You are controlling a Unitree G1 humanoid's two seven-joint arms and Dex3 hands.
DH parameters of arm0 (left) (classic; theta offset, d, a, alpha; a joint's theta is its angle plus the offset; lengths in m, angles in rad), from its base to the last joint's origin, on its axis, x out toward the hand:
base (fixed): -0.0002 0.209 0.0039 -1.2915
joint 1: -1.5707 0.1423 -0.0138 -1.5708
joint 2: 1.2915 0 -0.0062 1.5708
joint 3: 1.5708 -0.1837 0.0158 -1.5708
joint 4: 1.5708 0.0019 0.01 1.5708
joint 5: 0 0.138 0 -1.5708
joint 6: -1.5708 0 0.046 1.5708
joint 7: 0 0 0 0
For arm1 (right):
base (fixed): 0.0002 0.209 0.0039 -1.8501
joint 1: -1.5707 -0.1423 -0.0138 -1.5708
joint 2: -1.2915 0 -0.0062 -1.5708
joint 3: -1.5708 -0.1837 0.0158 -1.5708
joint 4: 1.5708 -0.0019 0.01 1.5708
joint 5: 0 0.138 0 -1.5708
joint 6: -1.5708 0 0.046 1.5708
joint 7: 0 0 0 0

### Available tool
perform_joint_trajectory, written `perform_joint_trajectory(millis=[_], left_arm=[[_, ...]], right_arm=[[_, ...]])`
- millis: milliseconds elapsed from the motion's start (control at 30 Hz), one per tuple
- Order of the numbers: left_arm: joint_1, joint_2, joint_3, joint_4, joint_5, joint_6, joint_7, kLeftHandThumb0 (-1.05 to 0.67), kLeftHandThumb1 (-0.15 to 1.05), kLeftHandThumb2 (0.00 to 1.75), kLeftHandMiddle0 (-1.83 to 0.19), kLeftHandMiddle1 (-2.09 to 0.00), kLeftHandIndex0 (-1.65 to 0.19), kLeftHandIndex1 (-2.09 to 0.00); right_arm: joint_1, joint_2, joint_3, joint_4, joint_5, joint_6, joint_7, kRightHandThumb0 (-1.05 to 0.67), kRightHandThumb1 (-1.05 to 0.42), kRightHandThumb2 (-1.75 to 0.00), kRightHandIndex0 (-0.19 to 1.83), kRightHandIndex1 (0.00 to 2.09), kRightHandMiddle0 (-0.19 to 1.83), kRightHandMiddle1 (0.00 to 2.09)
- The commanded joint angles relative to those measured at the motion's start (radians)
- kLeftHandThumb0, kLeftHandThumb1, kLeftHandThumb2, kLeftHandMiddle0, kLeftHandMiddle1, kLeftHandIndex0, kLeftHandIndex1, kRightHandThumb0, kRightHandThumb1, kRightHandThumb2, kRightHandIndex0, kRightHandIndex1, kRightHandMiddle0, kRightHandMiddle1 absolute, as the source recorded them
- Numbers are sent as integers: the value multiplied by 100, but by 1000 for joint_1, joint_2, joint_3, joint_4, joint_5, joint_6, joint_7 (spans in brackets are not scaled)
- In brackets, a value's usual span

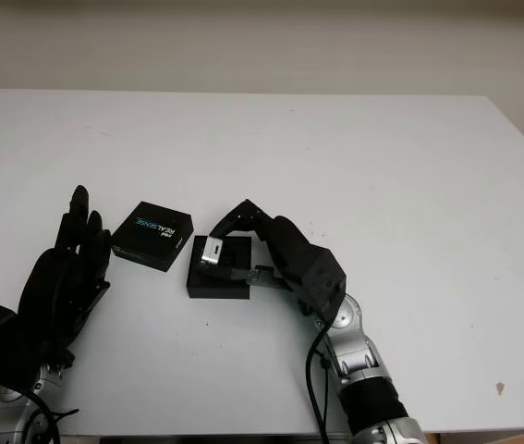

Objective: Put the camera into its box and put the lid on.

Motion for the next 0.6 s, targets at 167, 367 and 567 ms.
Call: perform_joint_trajectory(millis=[167,367,567], left_arm=[[2,2,4,-15,-7,-2,-2,-76,105,49,19,0,19,0],[2,6,7,-15,-8,2,-2,-77,105,48,19,0,19,0],[0,10,8,-19,-5,12,-1,-77,105,49,19,0,19,0]], right_arm=[[2,-40,28,-51,-87,-31,-46,-45,-99,-5,-8,105,28,159],[32,-79,49,-160,-138,3,-44,-43,-96,-5,-9,80,18,106],[62,-113,56,-255,-145,4,-22,-46,-94,-5,-3,49,19,67]])
